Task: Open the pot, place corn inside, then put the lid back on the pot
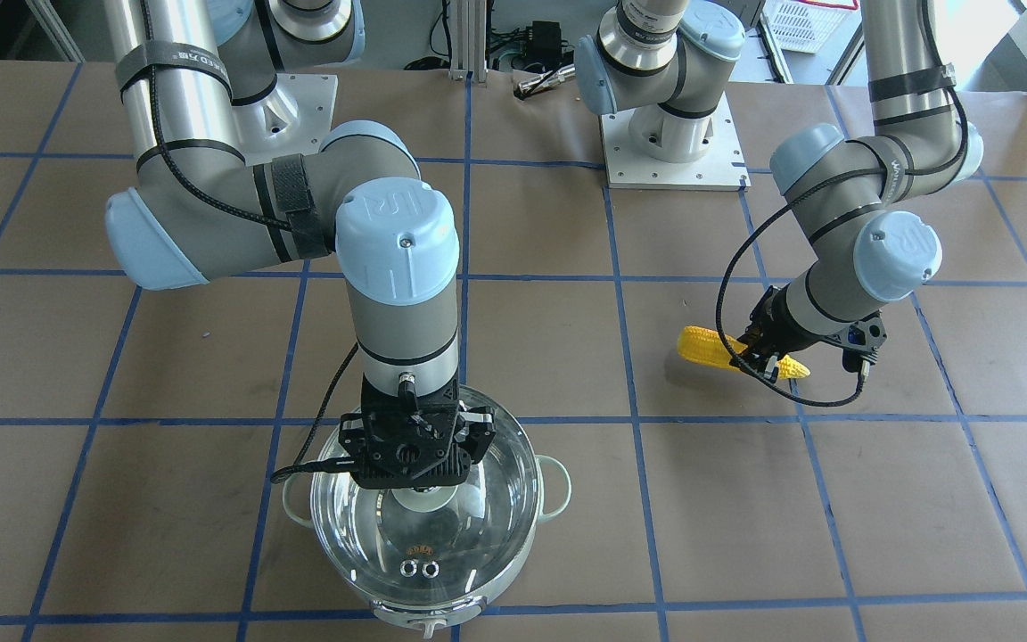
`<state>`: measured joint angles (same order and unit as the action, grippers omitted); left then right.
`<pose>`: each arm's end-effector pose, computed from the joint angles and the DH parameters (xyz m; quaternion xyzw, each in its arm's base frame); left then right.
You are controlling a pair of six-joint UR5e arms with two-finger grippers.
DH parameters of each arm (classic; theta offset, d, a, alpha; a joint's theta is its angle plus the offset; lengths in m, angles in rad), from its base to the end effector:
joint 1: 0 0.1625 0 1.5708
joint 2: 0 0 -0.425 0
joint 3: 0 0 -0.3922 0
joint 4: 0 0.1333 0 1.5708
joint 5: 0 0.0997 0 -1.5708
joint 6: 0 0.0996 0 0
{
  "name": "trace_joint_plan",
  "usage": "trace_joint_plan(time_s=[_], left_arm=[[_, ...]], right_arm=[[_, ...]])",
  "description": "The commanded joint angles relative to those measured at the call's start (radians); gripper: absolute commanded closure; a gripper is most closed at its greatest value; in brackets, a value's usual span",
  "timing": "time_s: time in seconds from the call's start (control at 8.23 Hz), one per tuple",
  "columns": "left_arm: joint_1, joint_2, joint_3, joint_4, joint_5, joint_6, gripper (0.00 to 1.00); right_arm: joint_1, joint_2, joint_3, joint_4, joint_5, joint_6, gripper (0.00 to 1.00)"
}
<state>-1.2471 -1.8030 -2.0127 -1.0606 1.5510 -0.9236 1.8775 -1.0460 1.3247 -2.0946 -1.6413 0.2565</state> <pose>0.0264 -0.5041 0.2168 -0.5827 0.8085 0.0811 0.0148 0.3350 -0.6395 0.3502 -0.0206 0.9917 -0.1271 0.0003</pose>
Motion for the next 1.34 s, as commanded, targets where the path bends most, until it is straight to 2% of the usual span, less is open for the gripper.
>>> trace_joint_plan(time_s=[0.0, 0.36, 0.61, 0.73, 0.97, 1.09, 1.22], left_arm=[[0.000, 0.007, 0.162, -0.122, -0.017, -0.070, 0.97], [-0.044, 0.017, 0.236, -0.130, -0.068, -0.171, 0.97], [-0.110, 0.005, 0.351, -0.154, -0.092, -0.269, 0.97], [-0.138, 0.004, 0.415, -0.207, -0.147, -0.328, 0.98], [-0.207, -0.001, 0.489, -0.228, -0.166, -0.430, 0.98], [-0.253, -0.001, 0.493, -0.211, -0.164, -0.484, 0.99], [-0.305, -0.021, 0.493, -0.143, -0.169, -0.542, 0.99]], right_arm=[[-0.001, -0.049, -0.002, -0.025, 0.008, -0.014, 0.65], [-0.021, -0.200, 0.034, 0.075, 0.000, -0.019, 0.65], [-0.099, -0.377, 0.105, 0.257, 0.000, -0.042, 0.64], [-0.147, -0.444, 0.119, 0.353, 0.000, -0.095, 0.65], [-0.210, -0.494, 0.120, 0.441, 0.009, -0.164, 0.66], [-0.209, -0.494, 0.122, 0.449, 0.015, -0.163, 0.65], [-0.209, -0.494, 0.132, 0.446, 0.015, -0.158, 0.65]])
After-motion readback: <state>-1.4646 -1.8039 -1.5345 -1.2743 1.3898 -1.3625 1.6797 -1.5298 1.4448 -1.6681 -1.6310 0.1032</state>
